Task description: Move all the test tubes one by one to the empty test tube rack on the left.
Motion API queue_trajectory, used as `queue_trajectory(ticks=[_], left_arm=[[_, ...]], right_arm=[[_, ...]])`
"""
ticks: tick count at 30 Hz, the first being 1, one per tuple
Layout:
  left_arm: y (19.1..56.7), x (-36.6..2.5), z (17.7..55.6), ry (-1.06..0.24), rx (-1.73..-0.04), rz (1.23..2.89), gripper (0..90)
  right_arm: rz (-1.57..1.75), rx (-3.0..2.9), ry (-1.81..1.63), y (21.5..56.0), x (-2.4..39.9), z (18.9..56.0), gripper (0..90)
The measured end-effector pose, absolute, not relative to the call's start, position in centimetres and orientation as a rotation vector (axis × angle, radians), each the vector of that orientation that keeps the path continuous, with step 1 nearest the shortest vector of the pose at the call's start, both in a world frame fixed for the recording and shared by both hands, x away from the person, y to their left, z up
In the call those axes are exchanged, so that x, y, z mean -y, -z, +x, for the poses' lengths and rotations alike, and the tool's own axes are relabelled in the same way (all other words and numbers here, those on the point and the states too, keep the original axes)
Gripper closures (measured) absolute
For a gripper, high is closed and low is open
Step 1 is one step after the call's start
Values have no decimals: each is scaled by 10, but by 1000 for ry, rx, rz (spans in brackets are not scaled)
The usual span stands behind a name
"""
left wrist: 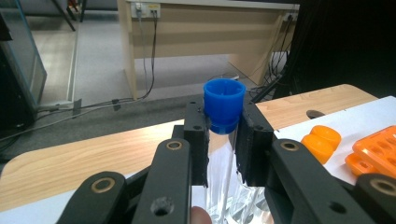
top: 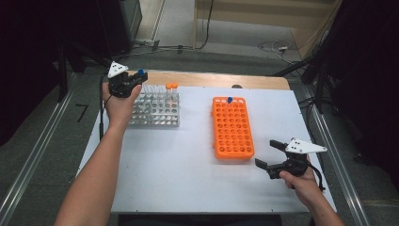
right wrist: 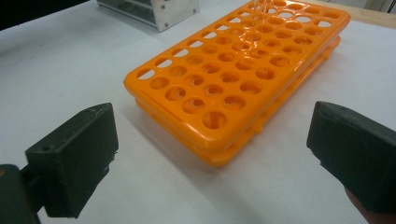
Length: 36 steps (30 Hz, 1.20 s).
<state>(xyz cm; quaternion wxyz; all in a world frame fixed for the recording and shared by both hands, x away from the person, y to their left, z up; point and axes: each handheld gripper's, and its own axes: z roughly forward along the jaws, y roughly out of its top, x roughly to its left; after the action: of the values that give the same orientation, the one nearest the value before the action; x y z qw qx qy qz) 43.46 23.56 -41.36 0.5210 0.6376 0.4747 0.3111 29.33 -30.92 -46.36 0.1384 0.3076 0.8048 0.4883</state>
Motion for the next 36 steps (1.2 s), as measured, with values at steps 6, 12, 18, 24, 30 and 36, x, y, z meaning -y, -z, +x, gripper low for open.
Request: queue_trajectory(ticks=[6, 12, 18, 24, 30, 36], left_arm=[[415, -233, 436, -741, -1147, 1529, 764], [420, -230, 435, -730, -1142, 1597, 762], [426, -227, 436, -731, -1170, 1638, 759], [433, -228, 436, -697, -1205, 1650, 743], [431, -228, 434, -670, -1236, 1650, 625], [425, -225, 422, -633, -1226, 1620, 370]], right_arm=[[894, -2326, -1415, 464, 309, 293, 5], [901, -2325, -1416, 464, 310, 293, 6], [895, -2329, -1413, 464, 309, 293, 6], [896, -2330, -1413, 465, 309, 293, 7], [896, -2331, -1412, 465, 308, 294, 7], [898, -2330, -1420, 465, 306, 295, 8]])
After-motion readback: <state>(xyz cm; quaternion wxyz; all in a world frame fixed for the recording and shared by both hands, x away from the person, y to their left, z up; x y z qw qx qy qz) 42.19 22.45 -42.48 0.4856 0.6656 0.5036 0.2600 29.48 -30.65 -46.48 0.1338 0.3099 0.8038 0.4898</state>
